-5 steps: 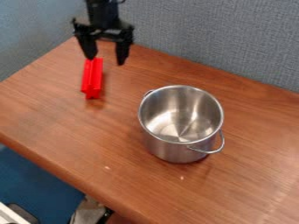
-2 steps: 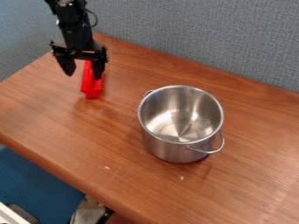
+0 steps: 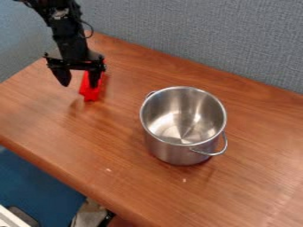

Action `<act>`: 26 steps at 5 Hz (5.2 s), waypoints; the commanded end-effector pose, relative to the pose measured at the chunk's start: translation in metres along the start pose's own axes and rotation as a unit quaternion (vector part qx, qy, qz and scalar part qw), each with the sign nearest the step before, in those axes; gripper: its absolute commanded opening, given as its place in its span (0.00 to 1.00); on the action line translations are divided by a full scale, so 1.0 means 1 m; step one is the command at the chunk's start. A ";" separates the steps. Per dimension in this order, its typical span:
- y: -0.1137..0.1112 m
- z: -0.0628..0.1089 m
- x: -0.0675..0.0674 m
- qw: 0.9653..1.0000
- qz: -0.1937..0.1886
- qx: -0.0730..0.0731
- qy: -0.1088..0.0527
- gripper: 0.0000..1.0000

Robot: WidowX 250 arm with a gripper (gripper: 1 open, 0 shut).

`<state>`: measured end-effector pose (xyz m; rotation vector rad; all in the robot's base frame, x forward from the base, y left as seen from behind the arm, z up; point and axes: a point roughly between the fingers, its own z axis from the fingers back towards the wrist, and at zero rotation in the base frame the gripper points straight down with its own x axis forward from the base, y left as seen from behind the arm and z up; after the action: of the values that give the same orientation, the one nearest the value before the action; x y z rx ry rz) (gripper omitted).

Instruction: Put the red object in the metal pot

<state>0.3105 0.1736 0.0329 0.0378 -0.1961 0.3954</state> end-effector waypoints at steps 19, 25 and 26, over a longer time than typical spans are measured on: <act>0.018 0.012 0.076 0.999 0.014 0.002 0.043 0.00; -0.145 0.131 -0.021 0.969 -0.232 -0.076 0.040 0.00; -0.152 0.116 -0.056 0.954 -0.289 -0.065 0.038 0.00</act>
<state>0.2976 0.0027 0.1182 -0.0637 -0.0646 -0.1941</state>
